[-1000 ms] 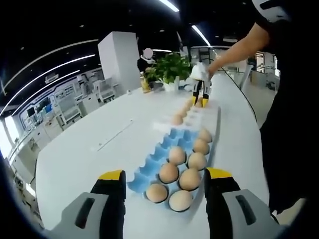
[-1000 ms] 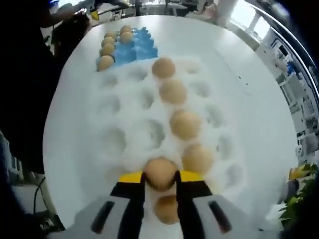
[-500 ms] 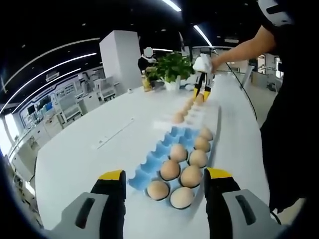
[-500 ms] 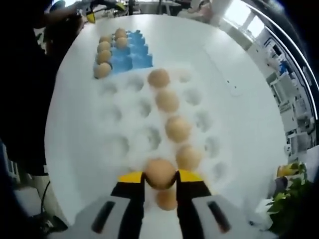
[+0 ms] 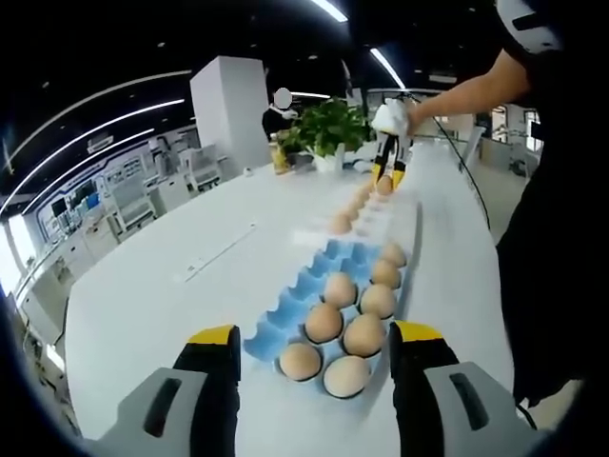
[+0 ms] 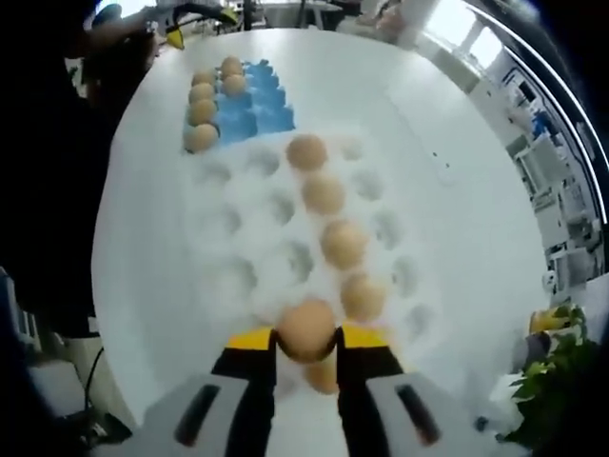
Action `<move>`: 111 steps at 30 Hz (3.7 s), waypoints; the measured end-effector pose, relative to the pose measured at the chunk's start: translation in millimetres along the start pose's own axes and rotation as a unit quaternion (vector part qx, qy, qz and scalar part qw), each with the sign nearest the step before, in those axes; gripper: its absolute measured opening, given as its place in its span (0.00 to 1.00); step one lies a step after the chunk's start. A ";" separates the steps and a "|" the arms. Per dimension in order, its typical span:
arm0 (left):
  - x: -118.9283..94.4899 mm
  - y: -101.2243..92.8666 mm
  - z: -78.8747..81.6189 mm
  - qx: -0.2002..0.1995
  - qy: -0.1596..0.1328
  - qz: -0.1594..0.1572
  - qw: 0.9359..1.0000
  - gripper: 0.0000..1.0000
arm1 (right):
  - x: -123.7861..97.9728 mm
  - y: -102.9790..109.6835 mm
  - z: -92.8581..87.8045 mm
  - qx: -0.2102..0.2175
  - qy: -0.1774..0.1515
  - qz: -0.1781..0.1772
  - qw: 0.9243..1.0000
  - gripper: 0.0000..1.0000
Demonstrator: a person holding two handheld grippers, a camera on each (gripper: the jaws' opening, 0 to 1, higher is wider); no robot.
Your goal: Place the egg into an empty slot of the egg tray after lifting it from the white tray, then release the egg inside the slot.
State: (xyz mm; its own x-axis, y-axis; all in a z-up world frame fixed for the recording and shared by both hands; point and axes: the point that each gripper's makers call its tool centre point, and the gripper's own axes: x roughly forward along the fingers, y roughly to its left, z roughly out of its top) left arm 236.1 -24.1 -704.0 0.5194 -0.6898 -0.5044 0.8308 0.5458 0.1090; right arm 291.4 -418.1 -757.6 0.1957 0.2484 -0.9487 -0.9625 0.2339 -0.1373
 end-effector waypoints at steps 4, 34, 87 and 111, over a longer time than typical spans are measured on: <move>-1.0 0.7 -0.1 0.000 -0.002 0.001 1.000 0.64 | -0.2 1.9 5.6 -0.001 -0.004 0.001 1.000 0.23; -7.8 0.0 0.0 0.005 -0.007 0.009 1.000 0.64 | 12.2 27.7 103.0 -0.073 -0.072 0.039 0.994 0.23; -9.0 1.6 -4.5 -0.001 -0.002 0.011 1.000 0.64 | 62.1 83.3 225.9 -0.172 -0.131 0.117 0.969 0.24; -10.3 2.8 -5.6 -0.001 -0.002 0.012 1.000 0.64 | 81.9 87.6 235.2 -0.191 -0.112 0.127 0.967 0.24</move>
State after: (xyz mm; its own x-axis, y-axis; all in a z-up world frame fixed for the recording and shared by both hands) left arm 231.9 -12.9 -703.4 0.5407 -0.6779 -0.4980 0.8170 0.5643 0.1189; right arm 267.3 -156.2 -780.4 -0.0611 0.4588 -0.8864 -0.9758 -0.2143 -0.0437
